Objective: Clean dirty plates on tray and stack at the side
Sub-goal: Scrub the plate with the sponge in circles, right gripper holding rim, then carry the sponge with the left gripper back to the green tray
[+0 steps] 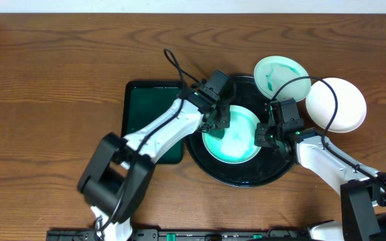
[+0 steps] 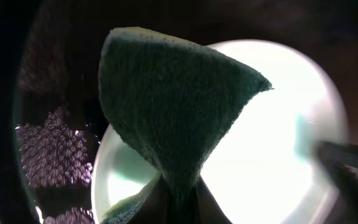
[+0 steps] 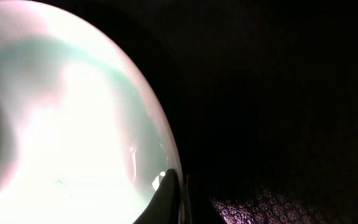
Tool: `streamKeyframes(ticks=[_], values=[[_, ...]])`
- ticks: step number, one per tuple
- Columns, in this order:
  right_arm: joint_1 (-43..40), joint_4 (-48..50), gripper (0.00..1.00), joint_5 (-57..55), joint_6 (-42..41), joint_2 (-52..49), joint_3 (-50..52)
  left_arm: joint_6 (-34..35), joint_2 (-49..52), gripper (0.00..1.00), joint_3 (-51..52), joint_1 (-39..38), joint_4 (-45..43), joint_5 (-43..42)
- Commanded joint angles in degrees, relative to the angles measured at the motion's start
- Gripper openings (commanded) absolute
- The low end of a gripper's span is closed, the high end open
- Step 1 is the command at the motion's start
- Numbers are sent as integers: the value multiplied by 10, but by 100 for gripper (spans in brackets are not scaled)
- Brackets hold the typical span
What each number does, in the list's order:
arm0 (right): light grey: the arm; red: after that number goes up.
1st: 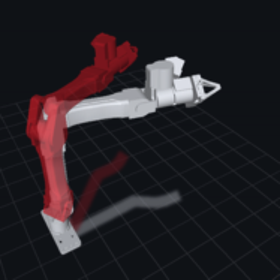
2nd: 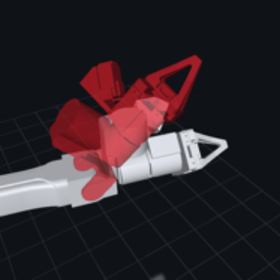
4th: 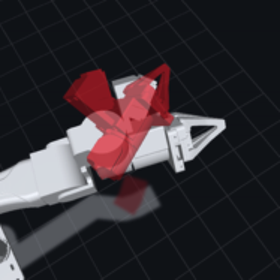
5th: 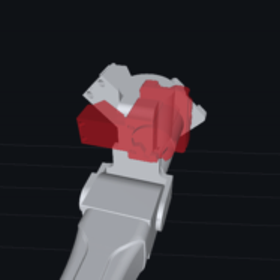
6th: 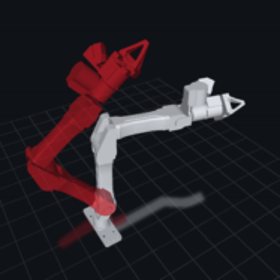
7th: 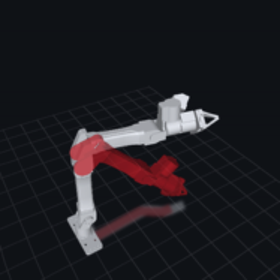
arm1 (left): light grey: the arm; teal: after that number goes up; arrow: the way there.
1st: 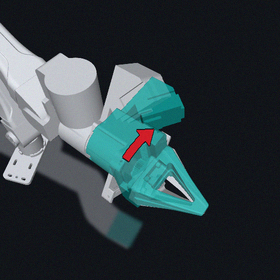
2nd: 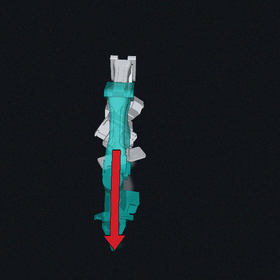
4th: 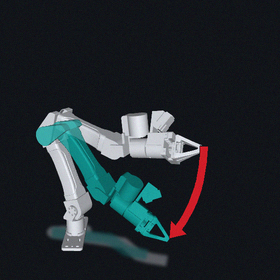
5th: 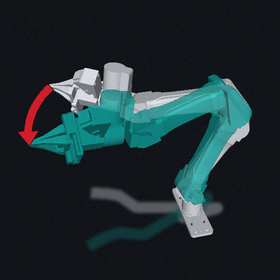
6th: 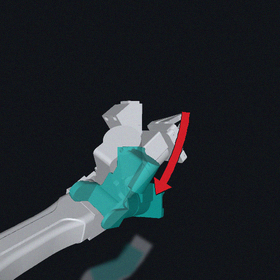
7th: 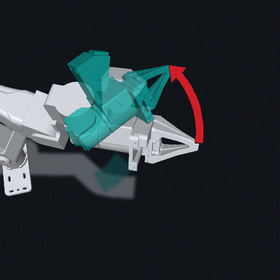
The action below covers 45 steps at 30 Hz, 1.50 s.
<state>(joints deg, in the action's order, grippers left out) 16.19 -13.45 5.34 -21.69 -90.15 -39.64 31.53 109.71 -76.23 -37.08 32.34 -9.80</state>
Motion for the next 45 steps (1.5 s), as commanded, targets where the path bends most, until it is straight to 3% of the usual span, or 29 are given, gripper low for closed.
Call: streamKeyframes(ticks=[1,7,13,18,22,31,37,45], values=[[4,2,1,10,1,-9,3,1,37,8,-3,-10,0,19],[4,2,1,10,1,-9,3,3,86,8,-3,-30,-1,-19],[4,2,1,10,1,-9,3,-56,70,7,-4,-29,-17,-204],[4,2,1,10,1,-9,3,-56,11,7,-7,-17,-17,-243],[4,2,1,10,1,-9,3,-60,-61,7,-7,7,-12,-209],[4,2,1,10,1,-9,3,-60,-167,8,-7,108,157,73],[4,2,1,10,1,-9,3,-78,-154,7,5,183,221,95],[4,2,2,10,1,-9,3,-88,-152,8,75,234,179,94]])
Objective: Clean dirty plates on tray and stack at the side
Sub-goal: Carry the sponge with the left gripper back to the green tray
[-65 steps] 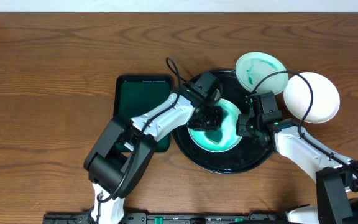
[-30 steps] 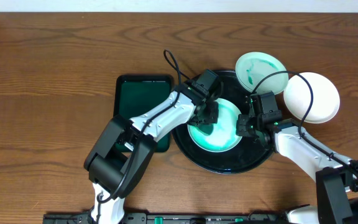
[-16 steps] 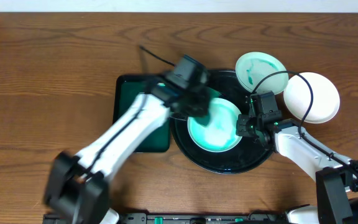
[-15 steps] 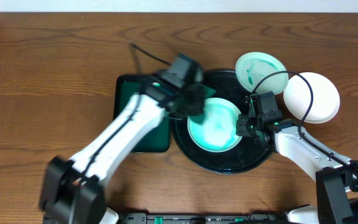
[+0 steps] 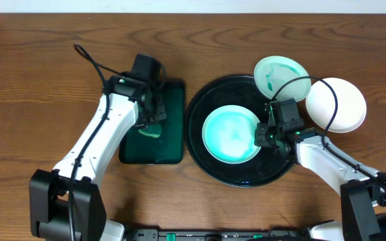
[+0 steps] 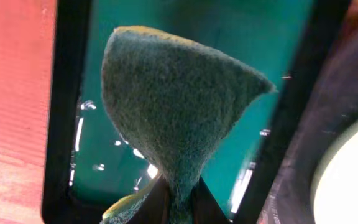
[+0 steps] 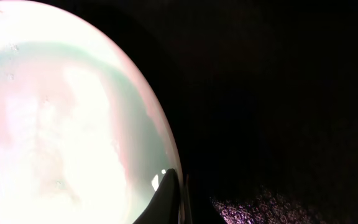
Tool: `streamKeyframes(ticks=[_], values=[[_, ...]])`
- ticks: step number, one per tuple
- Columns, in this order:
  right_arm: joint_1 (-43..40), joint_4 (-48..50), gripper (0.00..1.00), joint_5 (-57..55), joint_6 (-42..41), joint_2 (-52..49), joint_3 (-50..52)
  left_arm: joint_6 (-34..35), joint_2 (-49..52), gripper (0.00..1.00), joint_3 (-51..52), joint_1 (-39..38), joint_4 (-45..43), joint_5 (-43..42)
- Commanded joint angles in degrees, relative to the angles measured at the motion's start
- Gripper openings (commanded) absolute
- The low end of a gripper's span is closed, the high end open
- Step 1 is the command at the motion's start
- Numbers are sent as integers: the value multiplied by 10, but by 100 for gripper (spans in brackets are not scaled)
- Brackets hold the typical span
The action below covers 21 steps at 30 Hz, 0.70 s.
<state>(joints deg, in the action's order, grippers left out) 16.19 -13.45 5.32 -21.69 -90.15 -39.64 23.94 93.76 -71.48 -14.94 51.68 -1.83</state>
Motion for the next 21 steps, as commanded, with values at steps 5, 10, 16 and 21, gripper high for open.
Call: streamKeyframes(ticks=[5,10,16,21], values=[[4,2,2,10,1,-9,3,-12,7,8,74,15,-60,15],[4,0,1,10,1,-9,3,-12,7,17,93,15,-87,15],[4,0,8,10,1,-9,3,-12,-14,55,59,19,-60,14],[4,0,27,10,1,-9,3,-12,-71,67,11,52,-49,14]])
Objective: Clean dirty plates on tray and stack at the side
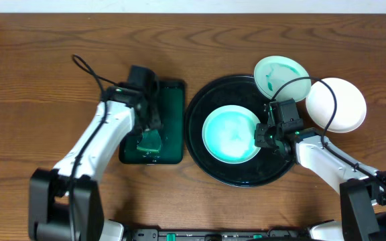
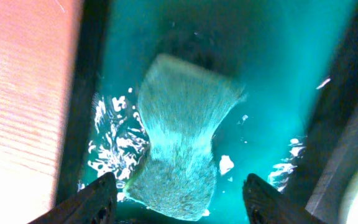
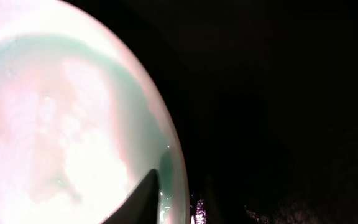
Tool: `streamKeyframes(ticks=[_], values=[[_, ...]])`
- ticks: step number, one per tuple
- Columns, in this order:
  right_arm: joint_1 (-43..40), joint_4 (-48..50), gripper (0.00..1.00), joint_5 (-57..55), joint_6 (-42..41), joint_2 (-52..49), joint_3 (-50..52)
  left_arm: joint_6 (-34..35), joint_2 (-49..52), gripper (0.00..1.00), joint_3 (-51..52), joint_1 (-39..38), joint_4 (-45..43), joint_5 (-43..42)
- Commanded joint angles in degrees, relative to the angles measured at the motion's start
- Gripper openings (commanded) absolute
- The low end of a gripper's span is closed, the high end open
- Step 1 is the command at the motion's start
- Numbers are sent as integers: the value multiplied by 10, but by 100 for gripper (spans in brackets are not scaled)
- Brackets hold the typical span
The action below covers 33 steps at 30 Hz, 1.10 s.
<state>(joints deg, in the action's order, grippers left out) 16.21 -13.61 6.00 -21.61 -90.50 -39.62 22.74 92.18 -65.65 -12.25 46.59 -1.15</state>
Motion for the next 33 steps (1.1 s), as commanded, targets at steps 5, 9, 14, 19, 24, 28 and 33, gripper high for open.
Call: streamKeyframes(ticks=[5,9,14,19,24,28,33], values=[[4,1,31,3,0,-6,3,0,-122,73,-61,86,-17,8],[4,1,29,3,0,-6,3,0,-160,77,-61,137,-17,8],[4,1,26,3,0,-6,4,0,-170,78,-61,160,-17,8],[4,1,25,3,0,-9,8,0,-169,79,-61,160,-17,8],[4,2,11,3,0,-17,8,0,-169,79,-61,160,-17,8],[4,1,1,3,0,-17,6,0,-169,79,-61,160,-17,8],[4,-82,1,-1,1,-17,-52,0,-169,79,-61,160,-17,8]])
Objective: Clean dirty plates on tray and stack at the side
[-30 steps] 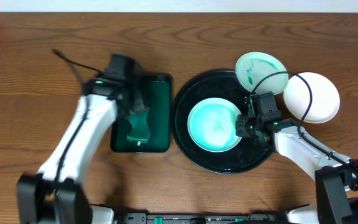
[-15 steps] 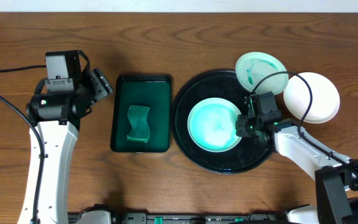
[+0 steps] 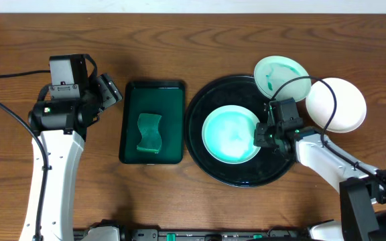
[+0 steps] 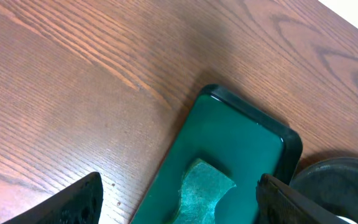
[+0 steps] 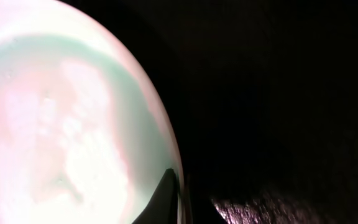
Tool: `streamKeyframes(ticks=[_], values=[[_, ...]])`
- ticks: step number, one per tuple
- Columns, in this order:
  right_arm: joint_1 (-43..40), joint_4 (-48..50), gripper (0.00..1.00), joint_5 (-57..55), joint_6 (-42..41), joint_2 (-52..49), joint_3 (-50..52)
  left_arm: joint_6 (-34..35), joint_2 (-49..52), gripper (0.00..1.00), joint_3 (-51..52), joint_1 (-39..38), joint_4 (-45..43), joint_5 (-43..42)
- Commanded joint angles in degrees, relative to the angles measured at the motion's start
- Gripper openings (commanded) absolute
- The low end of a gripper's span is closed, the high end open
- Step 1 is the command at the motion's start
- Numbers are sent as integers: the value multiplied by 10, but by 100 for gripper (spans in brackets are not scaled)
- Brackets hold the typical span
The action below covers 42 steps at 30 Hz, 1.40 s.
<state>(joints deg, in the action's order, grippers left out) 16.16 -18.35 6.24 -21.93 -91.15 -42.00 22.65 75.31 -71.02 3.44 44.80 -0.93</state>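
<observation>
A white plate (image 3: 230,134) smeared with teal liquid lies in the round black tray (image 3: 210,171). My right gripper (image 3: 263,134) is shut on its right rim; the right wrist view shows the plate (image 5: 61,124) pinched between the fingers (image 5: 166,193). The green sponge (image 3: 149,132) lies free in the rectangular basin (image 3: 173,150) of teal water. My left gripper (image 3: 111,92) is open above bare table left of the basin, and its wrist view looks down on the sponge (image 4: 205,186). A stained plate (image 3: 281,75) and a clean white plate (image 3: 336,104) lie at the back right.
The basin (image 4: 247,134) sits just left of the tray, their edges nearly touching. The two loose plates overlap the tray's far right rim. Brown wooden table (image 3: 59,40) spreads to the left and back.
My left gripper, open just over the sponge in the basin, is now higher and off to the left above the table. The right fingers, slightly apart around the plate's rim, pinch it again.
My left gripper held the sponge on the plate in the tray while the right held the rim. Then the sponge hung over the basin. Then it lay in the water below the open gripper, which now stands away to the left.
</observation>
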Motion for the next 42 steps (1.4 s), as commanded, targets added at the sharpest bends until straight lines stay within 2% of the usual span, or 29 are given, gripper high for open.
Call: streamKeyframes(ticks=[1,11,18,23,31,38,42], values=[[4,-60,1,-4,4,-10,-48,1,0,79,-7,3,1,5],[4,-245,1,-4,10,-10,-242,1,0,79,-7,3,1,5],[7,-299,1,3,10,-10,-346,1,0,79,-7,3,1,5],[40,-259,1,-5,2,-10,-358,1,0,80,-7,3,1,5],[176,-146,1,-135,-30,-28,-358,1,0,80,-7,3,1,5],[282,-62,1,-262,-26,-109,-358,1,0,80,-7,3,1,5],[320,-11,1,-316,22,-157,-358,1,0,79,-7,3,1,5]])
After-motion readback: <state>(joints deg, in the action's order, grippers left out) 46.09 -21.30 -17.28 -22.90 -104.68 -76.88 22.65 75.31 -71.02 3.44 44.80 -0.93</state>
